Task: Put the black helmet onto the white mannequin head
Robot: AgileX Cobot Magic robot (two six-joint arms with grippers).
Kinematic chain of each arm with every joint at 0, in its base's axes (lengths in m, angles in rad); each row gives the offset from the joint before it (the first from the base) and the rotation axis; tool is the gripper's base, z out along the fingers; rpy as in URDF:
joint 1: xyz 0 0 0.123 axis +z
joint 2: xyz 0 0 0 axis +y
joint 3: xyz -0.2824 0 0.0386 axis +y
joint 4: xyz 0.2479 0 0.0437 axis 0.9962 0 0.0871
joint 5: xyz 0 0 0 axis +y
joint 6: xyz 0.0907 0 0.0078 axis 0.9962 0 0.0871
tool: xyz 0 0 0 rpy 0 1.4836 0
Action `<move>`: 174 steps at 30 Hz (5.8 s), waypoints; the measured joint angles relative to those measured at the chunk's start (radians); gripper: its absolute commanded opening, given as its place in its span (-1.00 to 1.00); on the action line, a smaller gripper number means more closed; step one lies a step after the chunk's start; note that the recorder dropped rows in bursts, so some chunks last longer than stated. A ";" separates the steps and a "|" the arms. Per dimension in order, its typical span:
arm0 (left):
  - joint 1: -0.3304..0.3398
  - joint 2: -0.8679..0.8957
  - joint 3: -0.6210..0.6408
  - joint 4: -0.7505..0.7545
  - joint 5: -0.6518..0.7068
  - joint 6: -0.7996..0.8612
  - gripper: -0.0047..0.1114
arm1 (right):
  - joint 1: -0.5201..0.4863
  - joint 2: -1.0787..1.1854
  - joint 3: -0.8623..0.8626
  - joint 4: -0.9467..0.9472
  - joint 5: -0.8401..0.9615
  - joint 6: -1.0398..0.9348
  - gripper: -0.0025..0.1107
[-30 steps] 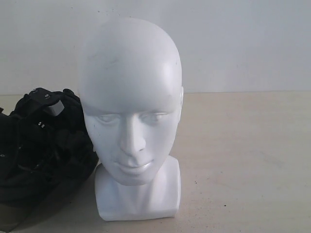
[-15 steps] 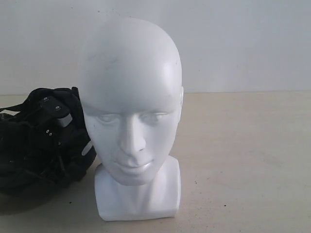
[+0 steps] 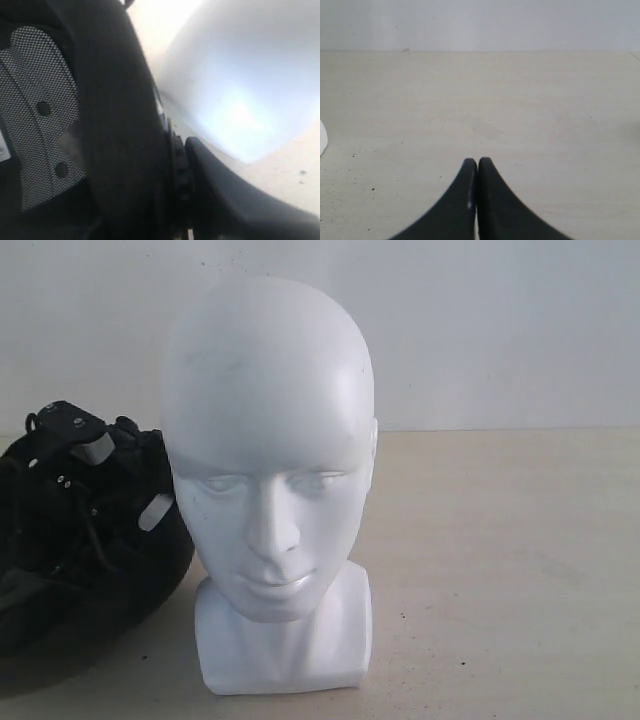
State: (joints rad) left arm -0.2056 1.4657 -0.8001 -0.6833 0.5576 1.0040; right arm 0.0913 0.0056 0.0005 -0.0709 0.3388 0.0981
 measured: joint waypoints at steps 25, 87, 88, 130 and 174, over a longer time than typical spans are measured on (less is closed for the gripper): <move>0.026 -0.700 0.006 0.109 0.102 -0.544 -0.84 | 0.000 0.000 0.000 0.000 0.000 0.000 -0.96; 0.026 -0.190 -1.002 -1.014 0.358 -0.241 -0.84 | 0.000 0.000 0.000 0.000 0.000 0.000 -0.96; 0.026 -0.190 -1.005 -1.014 0.387 -0.241 -0.84 | 0.000 0.000 0.000 0.000 0.000 0.000 -0.96; -0.591 -0.152 -1.171 0.877 -0.184 -1.538 -0.84 | 0.000 0.000 0.000 0.000 0.000 0.000 -0.96; -0.215 -0.147 -0.485 1.294 -1.661 -2.920 -0.84 | 0.000 0.000 0.000 0.000 0.000 0.000 -0.96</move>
State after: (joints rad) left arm -0.4202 1.3192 -1.2853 0.6111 -1.1037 -1.9159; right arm 0.0913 0.0056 0.0005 -0.0709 0.3388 0.0981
